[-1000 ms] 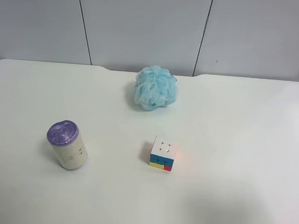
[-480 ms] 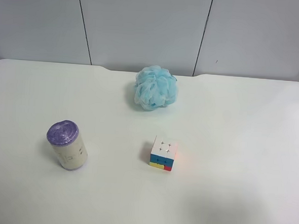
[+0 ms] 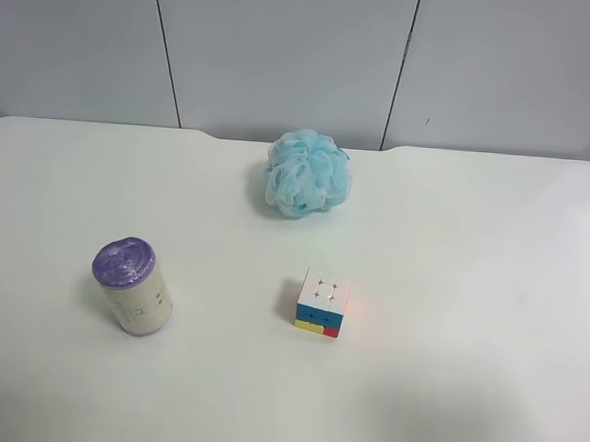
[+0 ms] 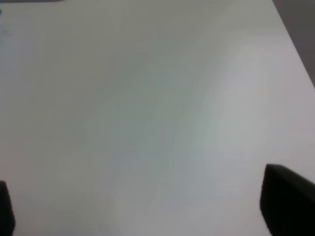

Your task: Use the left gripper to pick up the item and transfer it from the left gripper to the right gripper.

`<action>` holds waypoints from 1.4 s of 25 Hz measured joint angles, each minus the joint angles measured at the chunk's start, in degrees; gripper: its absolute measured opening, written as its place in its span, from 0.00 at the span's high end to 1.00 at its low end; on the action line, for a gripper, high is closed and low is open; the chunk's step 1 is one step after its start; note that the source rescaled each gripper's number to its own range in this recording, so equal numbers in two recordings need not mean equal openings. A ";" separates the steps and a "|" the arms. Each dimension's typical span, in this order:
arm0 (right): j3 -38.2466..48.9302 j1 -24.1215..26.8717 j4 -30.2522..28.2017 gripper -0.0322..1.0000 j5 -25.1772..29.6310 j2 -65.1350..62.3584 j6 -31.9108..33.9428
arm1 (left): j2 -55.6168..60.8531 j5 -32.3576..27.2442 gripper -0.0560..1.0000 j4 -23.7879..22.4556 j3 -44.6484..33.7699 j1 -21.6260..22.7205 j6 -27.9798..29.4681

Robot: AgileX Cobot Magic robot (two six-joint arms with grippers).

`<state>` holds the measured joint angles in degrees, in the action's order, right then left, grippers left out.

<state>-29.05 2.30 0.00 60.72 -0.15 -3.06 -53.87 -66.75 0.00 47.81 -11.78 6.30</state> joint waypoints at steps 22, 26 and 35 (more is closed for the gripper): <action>0.00 0.00 0.00 0.00 0.00 0.00 0.00 | -28.81 10.75 0.00 1.32 7.75 -12.14 11.71; 0.00 0.00 0.00 0.00 0.00 0.00 0.00 | -32.09 12.24 0.00 4.16 7.75 -12.14 11.71; 0.00 0.00 0.00 0.00 0.00 0.00 0.00 | -38.03 15.52 0.00 5.54 7.80 -12.14 10.60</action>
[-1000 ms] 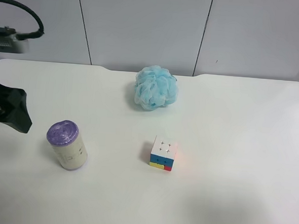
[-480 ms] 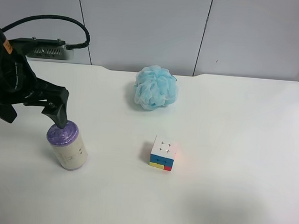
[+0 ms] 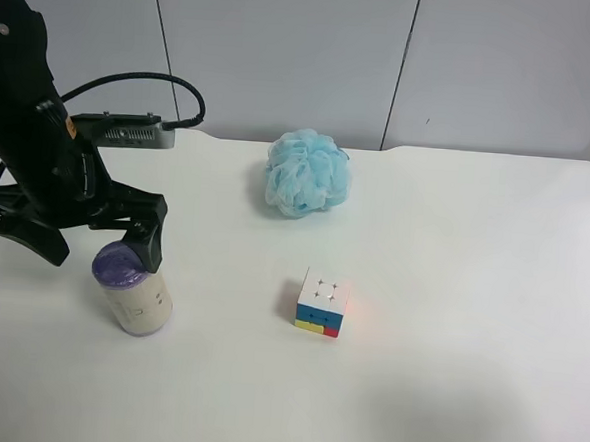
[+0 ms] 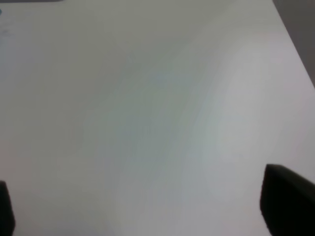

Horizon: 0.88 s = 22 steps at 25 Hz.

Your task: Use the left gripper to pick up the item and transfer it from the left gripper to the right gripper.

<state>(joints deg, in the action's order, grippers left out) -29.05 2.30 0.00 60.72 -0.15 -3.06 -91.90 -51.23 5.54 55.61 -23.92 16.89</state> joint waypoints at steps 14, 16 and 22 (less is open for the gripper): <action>0.00 0.00 0.00 0.00 0.00 0.00 0.00 | -4.54 2.30 0.81 2.88 0.00 0.00 -2.21; 0.00 0.00 0.00 0.00 0.00 0.00 0.00 | -4.59 2.59 0.93 3.29 0.00 0.00 -2.76; 0.00 0.00 0.00 0.00 0.00 0.00 0.00 | -4.59 3.10 0.93 4.14 0.00 0.00 -3.46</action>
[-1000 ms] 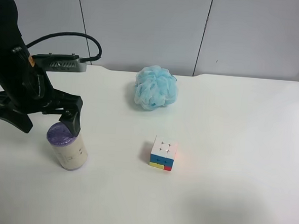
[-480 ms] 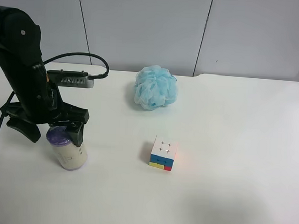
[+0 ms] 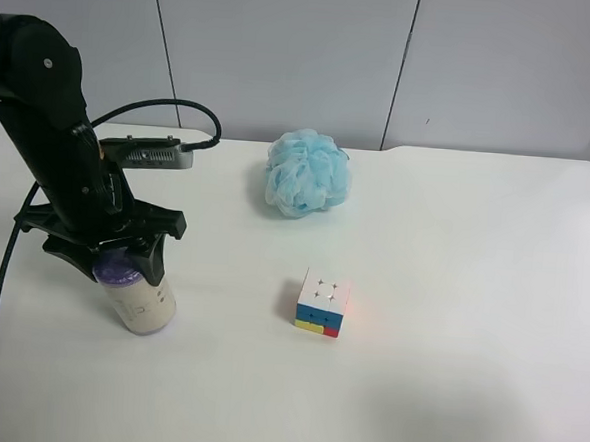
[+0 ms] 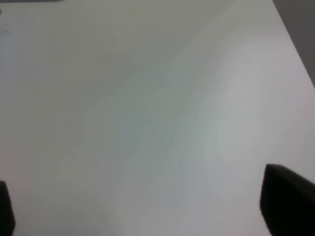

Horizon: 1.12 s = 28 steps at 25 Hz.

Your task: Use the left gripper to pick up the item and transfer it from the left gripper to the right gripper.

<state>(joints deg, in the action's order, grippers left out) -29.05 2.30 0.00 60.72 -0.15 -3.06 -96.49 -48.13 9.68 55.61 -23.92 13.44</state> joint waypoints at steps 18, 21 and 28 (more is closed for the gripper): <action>0.00 0.00 0.00 0.00 0.00 0.00 0.00 | 12.43 -3.27 0.93 8.38 0.00 0.00 -7.46; 0.00 0.00 0.00 0.00 0.00 0.00 0.00 | 15.05 -3.27 0.93 15.27 0.00 0.00 -12.27; 0.00 0.00 0.00 0.00 0.00 0.00 0.00 | 16.02 -4.69 0.93 27.58 0.00 0.00 -21.01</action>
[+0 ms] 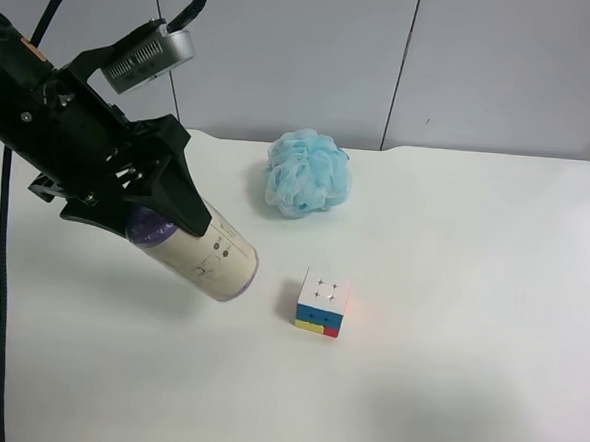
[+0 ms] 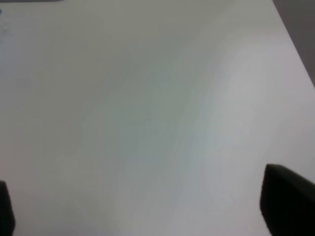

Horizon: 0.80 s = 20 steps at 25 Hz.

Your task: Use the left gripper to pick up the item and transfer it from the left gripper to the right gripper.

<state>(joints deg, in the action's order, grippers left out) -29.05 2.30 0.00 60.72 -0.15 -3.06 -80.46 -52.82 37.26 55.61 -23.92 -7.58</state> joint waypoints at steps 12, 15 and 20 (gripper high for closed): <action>0.00 0.00 0.00 0.00 0.00 0.00 0.00 | 0.00 -3.54 0.93 3.83 0.00 0.00 -3.38; 0.00 0.00 0.00 0.00 0.00 0.00 0.00 | 0.00 -4.28 0.93 6.22 0.00 0.00 -4.33; 0.00 0.00 0.00 0.00 0.00 0.00 0.00 | 0.00 -4.49 0.93 9.22 0.00 0.00 -5.88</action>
<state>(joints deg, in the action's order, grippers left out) -29.05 2.30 0.00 60.72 -0.15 -3.06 -80.46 -57.31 46.48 55.61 -23.92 -13.45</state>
